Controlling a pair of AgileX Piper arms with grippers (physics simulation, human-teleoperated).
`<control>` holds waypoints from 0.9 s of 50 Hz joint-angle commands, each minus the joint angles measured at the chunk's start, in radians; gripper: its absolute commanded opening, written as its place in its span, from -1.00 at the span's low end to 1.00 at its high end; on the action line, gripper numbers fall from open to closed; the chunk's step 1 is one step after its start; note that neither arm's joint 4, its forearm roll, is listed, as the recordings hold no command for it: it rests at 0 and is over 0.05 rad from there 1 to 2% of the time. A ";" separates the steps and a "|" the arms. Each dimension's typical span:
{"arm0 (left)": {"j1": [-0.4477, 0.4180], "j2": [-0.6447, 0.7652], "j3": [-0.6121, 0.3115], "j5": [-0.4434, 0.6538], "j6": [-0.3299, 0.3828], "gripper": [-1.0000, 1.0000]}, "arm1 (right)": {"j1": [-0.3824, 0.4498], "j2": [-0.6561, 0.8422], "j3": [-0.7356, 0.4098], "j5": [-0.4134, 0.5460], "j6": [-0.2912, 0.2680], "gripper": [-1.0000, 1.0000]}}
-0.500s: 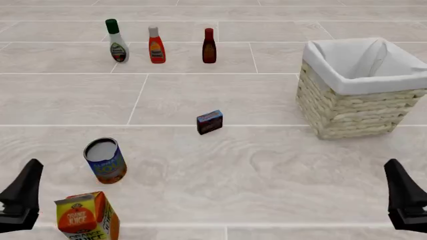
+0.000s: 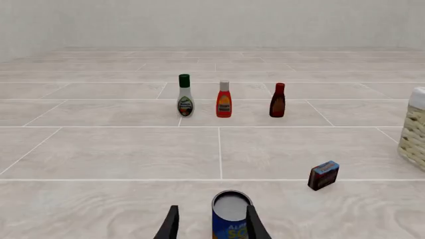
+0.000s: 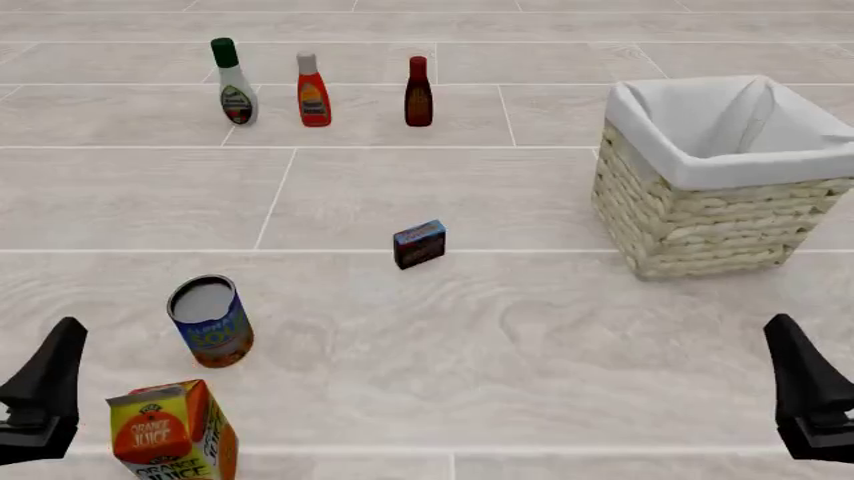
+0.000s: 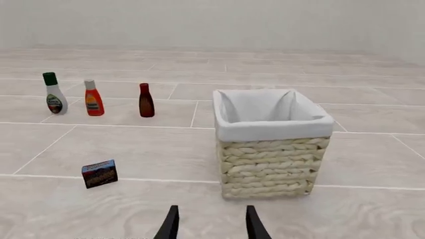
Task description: Pick the chocolate pudding and place it in the basket.
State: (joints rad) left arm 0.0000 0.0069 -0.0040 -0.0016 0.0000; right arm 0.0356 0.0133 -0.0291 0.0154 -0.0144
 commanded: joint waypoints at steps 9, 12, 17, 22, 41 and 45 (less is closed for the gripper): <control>0.000 0.000 0.000 0.000 0.000 1.00 | 0.059 0.102 -0.043 -0.040 -0.048 1.00; 0.000 0.000 0.000 0.000 0.000 1.00 | 0.063 0.125 -0.050 -0.053 -0.054 1.00; 0.000 0.000 0.000 0.000 0.000 1.00 | 0.069 0.167 -0.062 -0.074 -0.055 1.00; 0.000 0.000 0.000 0.000 0.000 1.00 | 0.088 0.200 -0.075 -0.089 -0.058 1.00; 0.000 0.000 0.000 0.000 0.000 1.00 | 0.167 0.387 -0.143 -0.217 -0.095 1.00; 0.000 0.000 0.000 0.000 0.000 1.00 | 0.193 0.432 -0.155 -0.251 -0.090 1.00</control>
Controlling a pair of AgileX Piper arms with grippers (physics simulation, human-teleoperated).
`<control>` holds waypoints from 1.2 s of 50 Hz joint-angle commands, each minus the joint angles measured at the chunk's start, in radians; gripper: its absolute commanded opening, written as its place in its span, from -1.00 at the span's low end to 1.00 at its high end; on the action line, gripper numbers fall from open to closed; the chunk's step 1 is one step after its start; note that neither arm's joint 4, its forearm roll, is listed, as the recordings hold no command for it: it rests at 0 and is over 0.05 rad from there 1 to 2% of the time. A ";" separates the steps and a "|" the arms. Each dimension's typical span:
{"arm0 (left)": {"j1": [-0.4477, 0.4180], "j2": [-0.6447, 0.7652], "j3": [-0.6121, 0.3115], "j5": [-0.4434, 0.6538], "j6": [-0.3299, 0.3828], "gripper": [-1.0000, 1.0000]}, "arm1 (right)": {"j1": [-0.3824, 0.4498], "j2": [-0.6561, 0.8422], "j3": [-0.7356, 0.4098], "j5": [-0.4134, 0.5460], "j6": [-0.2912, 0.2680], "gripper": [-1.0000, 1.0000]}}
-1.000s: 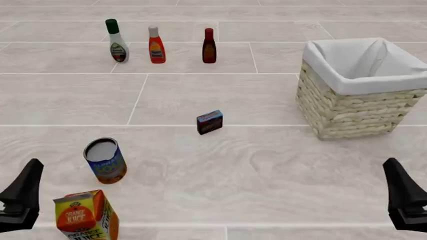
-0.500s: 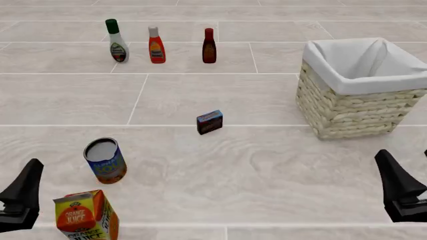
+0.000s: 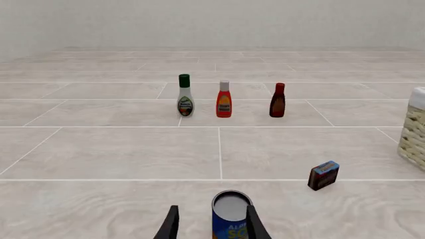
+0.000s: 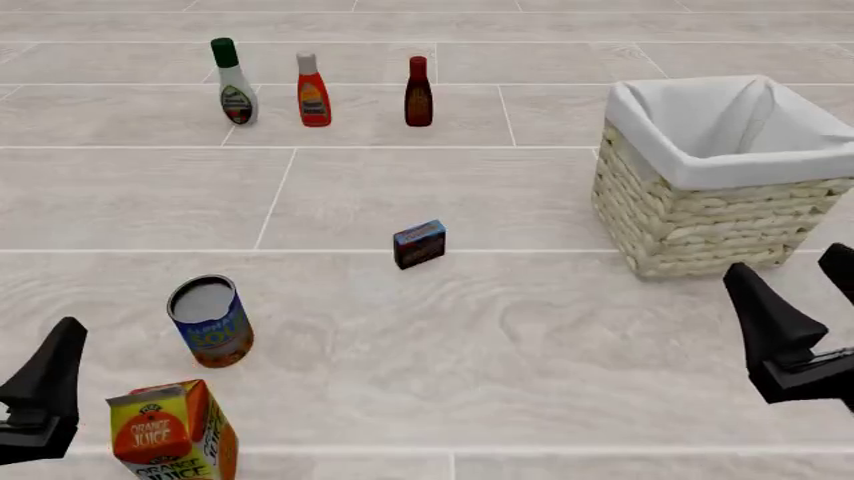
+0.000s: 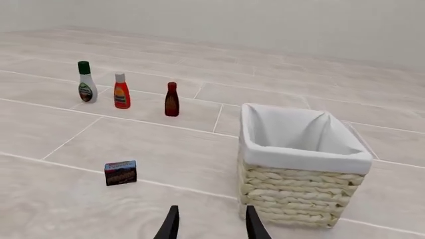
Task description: Pick the chocolate pudding and place it in the basket.
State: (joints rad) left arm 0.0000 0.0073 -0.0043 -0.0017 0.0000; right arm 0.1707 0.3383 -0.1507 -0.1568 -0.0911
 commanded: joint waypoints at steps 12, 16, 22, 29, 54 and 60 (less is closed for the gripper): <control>0.000 0.000 0.000 0.000 0.000 1.00 | 0.114 0.238 -0.058 -0.166 -0.013 1.00; 0.000 0.000 0.000 0.000 0.000 1.00 | 0.126 0.286 -0.069 -0.195 -0.006 1.00; 0.000 0.000 0.000 0.000 0.000 1.00 | 0.150 0.353 -0.100 -0.224 -0.003 1.00; 0.000 0.000 0.000 0.000 0.000 1.00 | 0.170 0.420 -0.129 -0.255 0.013 1.00; 0.000 0.000 0.000 0.000 0.000 1.00 | 0.233 0.683 -0.287 -0.327 0.036 1.00; 0.000 0.000 0.000 0.000 0.000 1.00 | 0.240 0.738 -0.324 -0.337 0.042 1.00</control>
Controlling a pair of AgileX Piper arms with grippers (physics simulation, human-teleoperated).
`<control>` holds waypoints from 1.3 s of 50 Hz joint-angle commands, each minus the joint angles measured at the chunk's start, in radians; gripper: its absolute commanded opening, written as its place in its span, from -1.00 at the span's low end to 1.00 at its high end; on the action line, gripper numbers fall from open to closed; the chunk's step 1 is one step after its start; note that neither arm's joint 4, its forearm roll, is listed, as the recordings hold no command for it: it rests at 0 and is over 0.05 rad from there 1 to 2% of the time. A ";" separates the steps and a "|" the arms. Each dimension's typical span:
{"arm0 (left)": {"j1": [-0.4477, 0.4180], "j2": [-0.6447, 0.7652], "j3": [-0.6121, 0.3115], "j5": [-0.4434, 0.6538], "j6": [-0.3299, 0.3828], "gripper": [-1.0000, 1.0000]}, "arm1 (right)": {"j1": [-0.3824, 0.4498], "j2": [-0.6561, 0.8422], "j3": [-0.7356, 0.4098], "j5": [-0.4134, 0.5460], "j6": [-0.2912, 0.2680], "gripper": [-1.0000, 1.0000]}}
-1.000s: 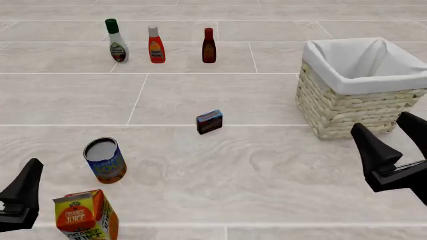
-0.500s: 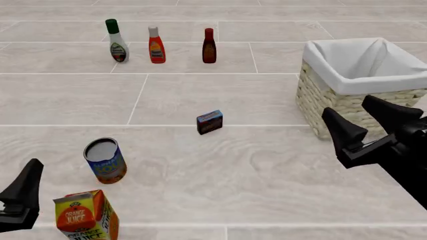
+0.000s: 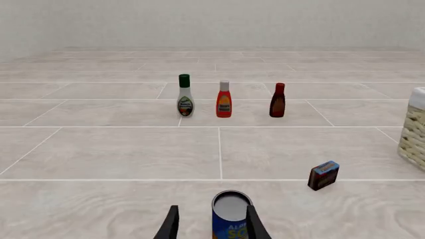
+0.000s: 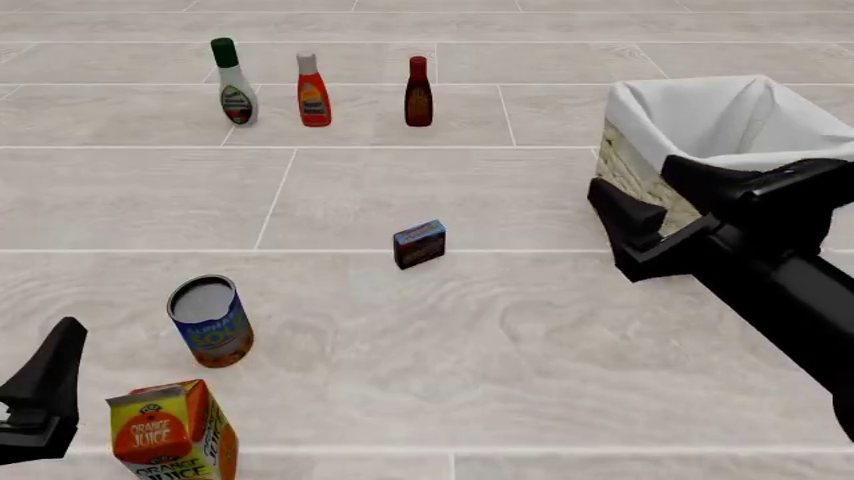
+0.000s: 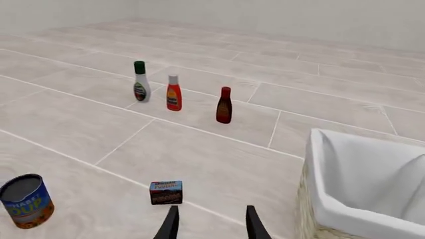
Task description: Pick the chocolate pudding and place it in the basket.
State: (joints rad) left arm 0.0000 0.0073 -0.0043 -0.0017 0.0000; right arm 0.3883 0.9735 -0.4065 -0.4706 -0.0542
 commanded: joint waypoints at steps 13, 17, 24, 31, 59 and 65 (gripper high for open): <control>0.000 0.000 0.000 0.000 0.000 1.00 | 0.034 0.219 -0.146 -0.044 0.010 1.00; 0.000 0.000 0.000 0.000 0.000 1.00 | 0.033 0.264 -0.176 -0.050 0.017 1.00; 0.000 0.000 0.000 0.000 0.000 1.00 | 0.037 0.323 -0.206 -0.061 0.031 1.00; 0.000 0.000 0.000 0.000 0.000 1.00 | 0.044 0.389 -0.240 -0.083 0.023 1.00; 0.000 0.000 0.000 0.000 0.000 1.00 | 0.102 0.554 -0.386 -0.073 0.061 1.00; 0.000 0.000 0.000 0.000 0.000 1.00 | 0.108 0.583 -0.409 -0.069 0.065 1.00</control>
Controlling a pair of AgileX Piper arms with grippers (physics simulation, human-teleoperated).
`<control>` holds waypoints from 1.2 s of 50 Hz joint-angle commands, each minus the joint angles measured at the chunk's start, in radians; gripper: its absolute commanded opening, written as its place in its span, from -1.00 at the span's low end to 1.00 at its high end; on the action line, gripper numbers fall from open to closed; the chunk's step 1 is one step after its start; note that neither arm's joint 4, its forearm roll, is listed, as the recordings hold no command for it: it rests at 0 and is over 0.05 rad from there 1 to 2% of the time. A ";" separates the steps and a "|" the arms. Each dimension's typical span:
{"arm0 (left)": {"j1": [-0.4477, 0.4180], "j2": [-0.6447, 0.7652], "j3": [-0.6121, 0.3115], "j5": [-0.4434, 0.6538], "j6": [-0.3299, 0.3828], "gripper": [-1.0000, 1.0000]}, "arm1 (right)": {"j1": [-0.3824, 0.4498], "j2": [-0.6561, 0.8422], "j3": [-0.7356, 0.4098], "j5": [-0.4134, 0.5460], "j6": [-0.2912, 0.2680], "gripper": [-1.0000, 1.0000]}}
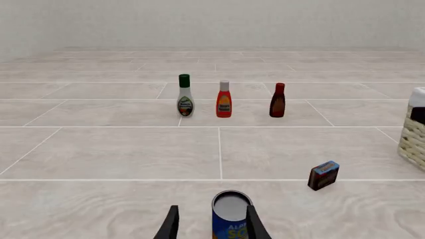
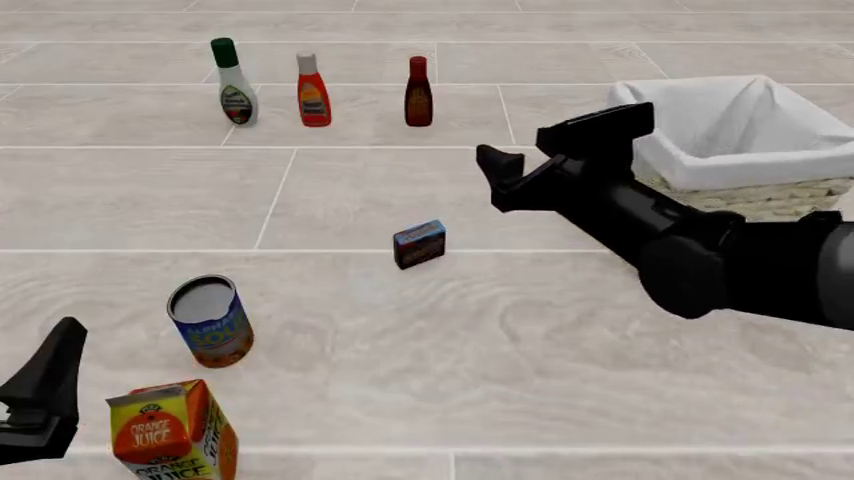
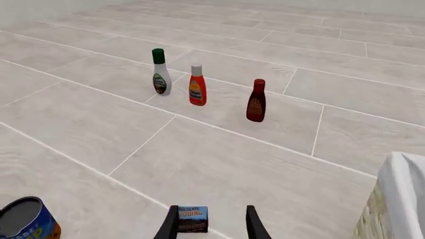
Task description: Pick the chocolate pudding and place it in the basket.
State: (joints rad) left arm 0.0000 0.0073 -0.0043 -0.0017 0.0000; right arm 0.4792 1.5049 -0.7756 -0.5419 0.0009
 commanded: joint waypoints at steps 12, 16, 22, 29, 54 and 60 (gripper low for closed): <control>0.000 0.000 0.000 0.000 0.000 1.00 | 0.023 0.124 -0.133 0.064 0.041 1.00; 0.000 0.000 0.000 0.000 0.000 1.00 | 0.032 0.141 -0.164 0.084 0.038 1.00; 0.000 0.000 0.000 0.000 0.000 1.00 | 0.043 0.163 -0.202 0.114 0.038 1.00; 0.000 0.000 0.000 0.000 0.000 1.00 | 0.043 0.208 -0.260 0.173 0.057 1.00; 0.000 0.000 0.000 0.000 0.000 1.00 | 0.055 0.304 -0.500 0.464 0.072 1.00; 0.000 0.000 0.000 0.000 0.000 1.00 | 0.053 0.340 -0.575 0.551 0.128 1.00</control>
State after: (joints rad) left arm 0.0000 0.0073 -0.0043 -0.0017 0.0000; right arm 0.5314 1.7979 -1.2435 -0.1161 0.0791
